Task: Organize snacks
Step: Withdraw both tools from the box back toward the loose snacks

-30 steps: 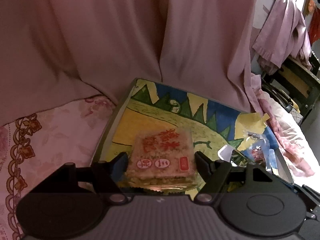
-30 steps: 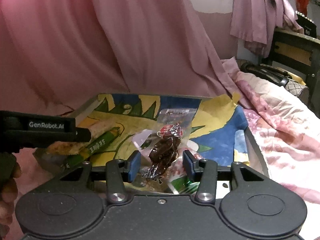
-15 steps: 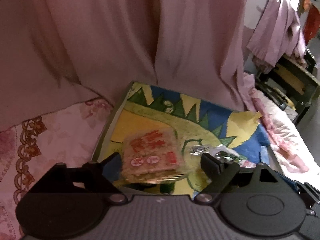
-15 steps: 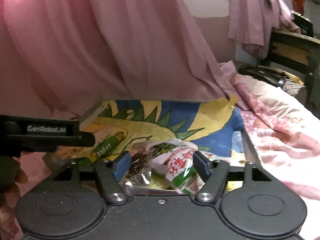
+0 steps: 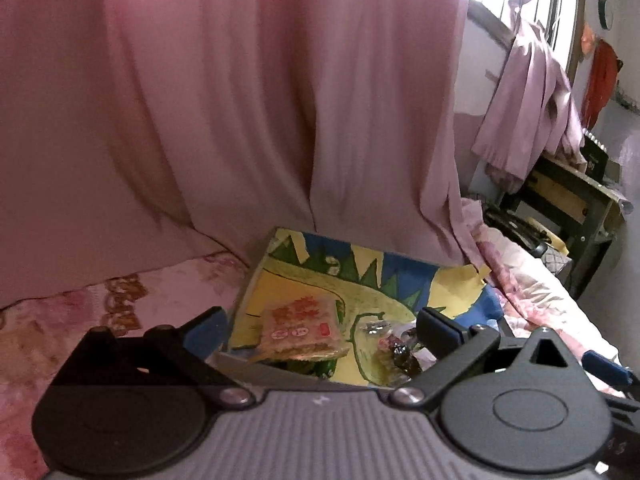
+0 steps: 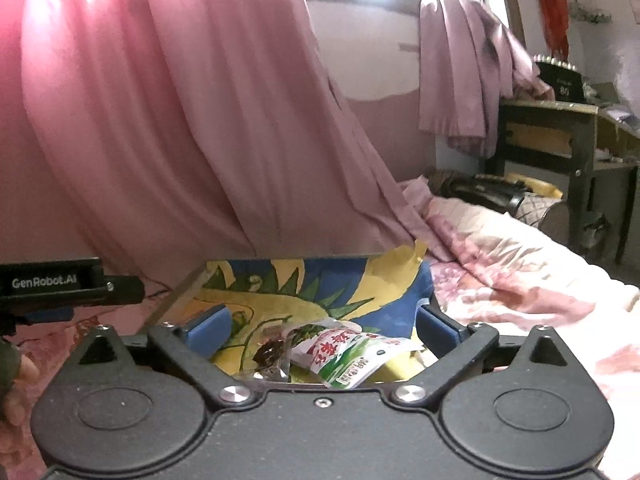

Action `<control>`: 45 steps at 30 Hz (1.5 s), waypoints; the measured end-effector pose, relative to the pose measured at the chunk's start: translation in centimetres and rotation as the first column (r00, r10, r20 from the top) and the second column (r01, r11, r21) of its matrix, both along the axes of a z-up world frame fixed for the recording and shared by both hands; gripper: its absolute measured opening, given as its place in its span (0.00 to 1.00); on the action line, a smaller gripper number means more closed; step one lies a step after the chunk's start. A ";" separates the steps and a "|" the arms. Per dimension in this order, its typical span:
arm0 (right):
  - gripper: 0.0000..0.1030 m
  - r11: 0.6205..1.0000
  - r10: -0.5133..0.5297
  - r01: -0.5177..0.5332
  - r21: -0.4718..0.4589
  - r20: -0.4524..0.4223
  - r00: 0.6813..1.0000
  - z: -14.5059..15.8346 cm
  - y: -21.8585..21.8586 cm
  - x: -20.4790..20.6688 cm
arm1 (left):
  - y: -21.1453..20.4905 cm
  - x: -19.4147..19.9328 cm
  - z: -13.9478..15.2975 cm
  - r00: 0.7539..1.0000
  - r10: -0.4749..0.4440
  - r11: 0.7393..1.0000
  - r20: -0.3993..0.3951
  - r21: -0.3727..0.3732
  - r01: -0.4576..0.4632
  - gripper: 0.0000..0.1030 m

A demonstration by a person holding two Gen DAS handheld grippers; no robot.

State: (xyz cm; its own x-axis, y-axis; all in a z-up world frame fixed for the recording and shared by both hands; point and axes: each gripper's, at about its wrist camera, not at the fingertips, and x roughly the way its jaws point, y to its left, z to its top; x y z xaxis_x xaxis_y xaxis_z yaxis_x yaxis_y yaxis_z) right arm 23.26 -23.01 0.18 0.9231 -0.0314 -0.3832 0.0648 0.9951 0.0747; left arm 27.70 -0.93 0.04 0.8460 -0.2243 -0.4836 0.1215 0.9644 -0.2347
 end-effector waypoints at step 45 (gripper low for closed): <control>0.99 0.999 0.008 -0.010 -0.043 -0.049 0.999 1.6 -0.7 -22.7 | -1.2 -21.0 -1.6 0.997 -0.062 0.979 -0.042 0.191 0.069 1.00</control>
